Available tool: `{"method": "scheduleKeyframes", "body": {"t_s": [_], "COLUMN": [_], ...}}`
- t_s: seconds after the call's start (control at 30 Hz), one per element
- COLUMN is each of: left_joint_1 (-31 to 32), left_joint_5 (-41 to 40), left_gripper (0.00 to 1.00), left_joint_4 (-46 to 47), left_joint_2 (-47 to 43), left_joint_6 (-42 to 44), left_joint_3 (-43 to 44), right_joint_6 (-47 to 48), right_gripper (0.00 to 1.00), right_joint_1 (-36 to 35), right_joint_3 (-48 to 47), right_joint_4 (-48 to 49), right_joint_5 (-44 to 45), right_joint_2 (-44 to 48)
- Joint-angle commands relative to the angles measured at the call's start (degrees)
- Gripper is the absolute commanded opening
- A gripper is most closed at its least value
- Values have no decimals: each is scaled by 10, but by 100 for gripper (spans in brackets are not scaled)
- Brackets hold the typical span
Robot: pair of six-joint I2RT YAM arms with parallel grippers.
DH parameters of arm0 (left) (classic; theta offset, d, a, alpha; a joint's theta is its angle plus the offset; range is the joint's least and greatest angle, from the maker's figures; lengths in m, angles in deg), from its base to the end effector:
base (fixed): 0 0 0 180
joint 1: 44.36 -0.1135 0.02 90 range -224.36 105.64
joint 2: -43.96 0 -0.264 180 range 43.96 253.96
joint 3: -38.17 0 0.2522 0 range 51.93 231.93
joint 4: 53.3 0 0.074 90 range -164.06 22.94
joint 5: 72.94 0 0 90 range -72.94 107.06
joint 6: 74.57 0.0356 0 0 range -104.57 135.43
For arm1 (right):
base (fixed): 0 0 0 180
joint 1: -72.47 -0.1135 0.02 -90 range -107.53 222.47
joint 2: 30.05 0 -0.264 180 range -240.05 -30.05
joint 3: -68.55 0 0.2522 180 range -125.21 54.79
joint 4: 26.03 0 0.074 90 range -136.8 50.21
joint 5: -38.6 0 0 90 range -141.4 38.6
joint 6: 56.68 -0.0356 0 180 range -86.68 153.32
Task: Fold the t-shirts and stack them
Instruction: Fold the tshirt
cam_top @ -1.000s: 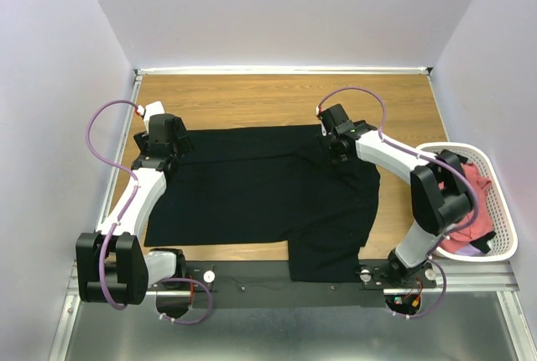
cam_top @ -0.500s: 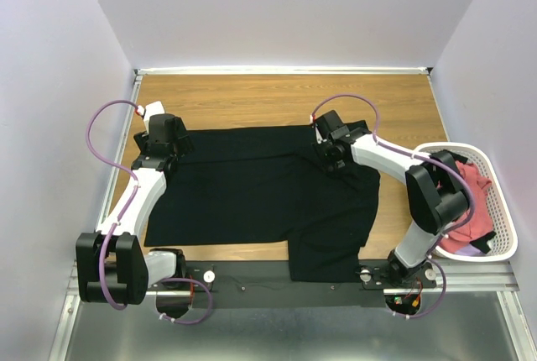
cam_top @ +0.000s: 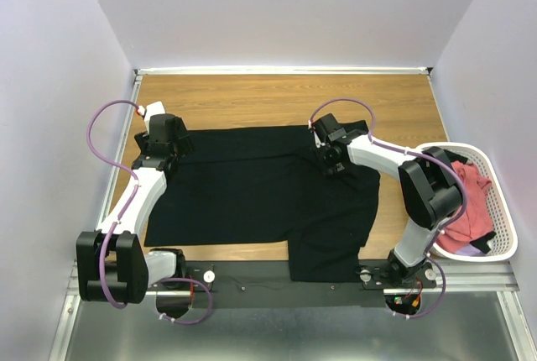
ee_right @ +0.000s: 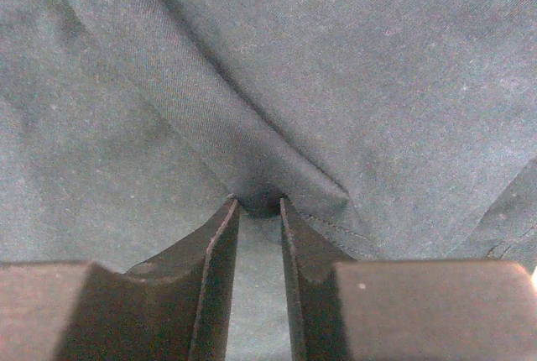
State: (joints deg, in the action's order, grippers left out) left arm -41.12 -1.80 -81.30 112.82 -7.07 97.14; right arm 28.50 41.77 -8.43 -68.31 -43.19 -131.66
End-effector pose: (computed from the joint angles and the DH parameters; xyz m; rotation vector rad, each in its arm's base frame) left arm 0.2585 -0.0031 0.2503 -0.5407 2.1256 0.1159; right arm 0.2994 0.1719 0.1665 -0.5692 2.6550 -0.0164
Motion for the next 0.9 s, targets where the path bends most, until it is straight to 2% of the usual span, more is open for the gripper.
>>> {"method": "scheduleKeyframes", "body": {"t_s": [0.0, 0.03, 0.07, 0.17, 0.23, 0.6, 0.87], "left_joint_1": [0, 0, 0, 0, 0, 0, 0], "left_joint_5": [1, 1, 1, 1, 1, 0, 2], "left_gripper": [91, 91, 91, 91, 91, 91, 91], "left_joint_4": [6, 6, 6, 6, 5, 6, 4], "left_joint_2": [0, 1, 1, 1, 0, 1, 5], "left_joint_6": [2, 2, 2, 2, 2, 3, 3], "left_joint_3": [13, 12, 13, 12, 12, 11, 11], "right_joint_6": [3, 4, 4, 4, 3, 0, 8], "right_gripper": [30, 28, 19, 6, 3, 3, 3], "right_joint_1": [-3, -3, -3, -3, -2, -3, -2], "right_joint_3": [11, 11, 11, 10, 8, -21, -41], "right_joint_4": [-5, -5, -5, -7, -9, -50, -79], "right_joint_5": [3, 4, 6, 6, 2, -25, -76], "right_joint_2": [-12, -11, -9, 1, 11, 45, 54]}}
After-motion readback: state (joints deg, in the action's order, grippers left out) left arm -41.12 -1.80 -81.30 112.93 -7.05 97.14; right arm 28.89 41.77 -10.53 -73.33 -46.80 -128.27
